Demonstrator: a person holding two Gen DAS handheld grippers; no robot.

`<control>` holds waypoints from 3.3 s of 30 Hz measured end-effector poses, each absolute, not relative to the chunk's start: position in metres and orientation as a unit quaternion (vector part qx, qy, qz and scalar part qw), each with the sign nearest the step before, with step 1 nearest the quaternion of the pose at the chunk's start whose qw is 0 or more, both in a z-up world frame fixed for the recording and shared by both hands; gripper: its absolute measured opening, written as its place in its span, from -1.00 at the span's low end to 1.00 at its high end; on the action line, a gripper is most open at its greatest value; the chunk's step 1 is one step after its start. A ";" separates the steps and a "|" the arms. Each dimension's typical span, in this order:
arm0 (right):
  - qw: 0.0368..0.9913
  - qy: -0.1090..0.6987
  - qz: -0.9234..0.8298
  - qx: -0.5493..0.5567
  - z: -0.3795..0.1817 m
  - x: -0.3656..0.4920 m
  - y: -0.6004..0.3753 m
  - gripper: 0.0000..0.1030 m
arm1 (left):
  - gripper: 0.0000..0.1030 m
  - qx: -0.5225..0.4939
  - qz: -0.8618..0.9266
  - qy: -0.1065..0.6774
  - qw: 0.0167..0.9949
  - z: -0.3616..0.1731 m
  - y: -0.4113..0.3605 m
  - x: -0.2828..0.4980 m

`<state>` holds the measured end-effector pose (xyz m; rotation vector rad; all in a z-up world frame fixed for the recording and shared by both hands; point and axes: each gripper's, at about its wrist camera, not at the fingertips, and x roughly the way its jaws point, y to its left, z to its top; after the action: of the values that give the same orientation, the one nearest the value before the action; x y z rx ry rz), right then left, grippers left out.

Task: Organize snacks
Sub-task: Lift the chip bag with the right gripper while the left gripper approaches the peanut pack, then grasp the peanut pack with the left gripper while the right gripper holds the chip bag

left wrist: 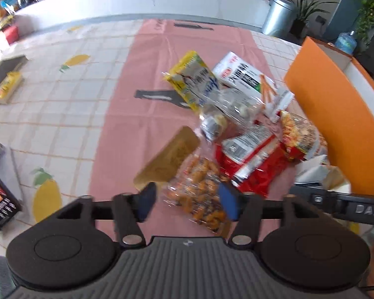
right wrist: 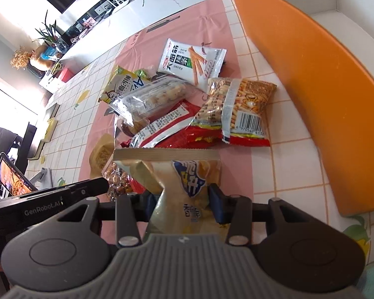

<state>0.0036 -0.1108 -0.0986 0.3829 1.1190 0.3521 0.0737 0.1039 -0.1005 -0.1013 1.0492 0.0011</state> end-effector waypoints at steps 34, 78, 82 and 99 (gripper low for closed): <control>0.771 0.567 0.162 0.240 -0.111 -0.009 -0.102 -0.20 | -0.47 -0.151 -0.196 0.563 0.788 -0.105 0.119 0.080; 0.852 0.441 0.185 0.213 -0.007 -0.065 -0.182 -0.22 | -1.00 -0.059 -0.169 0.423 0.888 0.018 0.014 -0.005; 0.866 0.418 0.194 0.197 0.019 -0.065 -0.191 -0.22 | -1.00 -0.046 -0.179 0.403 0.896 0.039 0.002 -0.005; 0.830 0.467 0.160 0.260 -0.046 -0.082 -0.198 -0.20 | 0.40 0.126 -0.259 0.423 0.859 -0.043 0.010 -0.020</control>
<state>-0.0821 -0.1983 -0.0460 0.5519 0.9898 0.3401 -0.0204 0.0097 -0.0433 0.2641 0.8876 -0.5440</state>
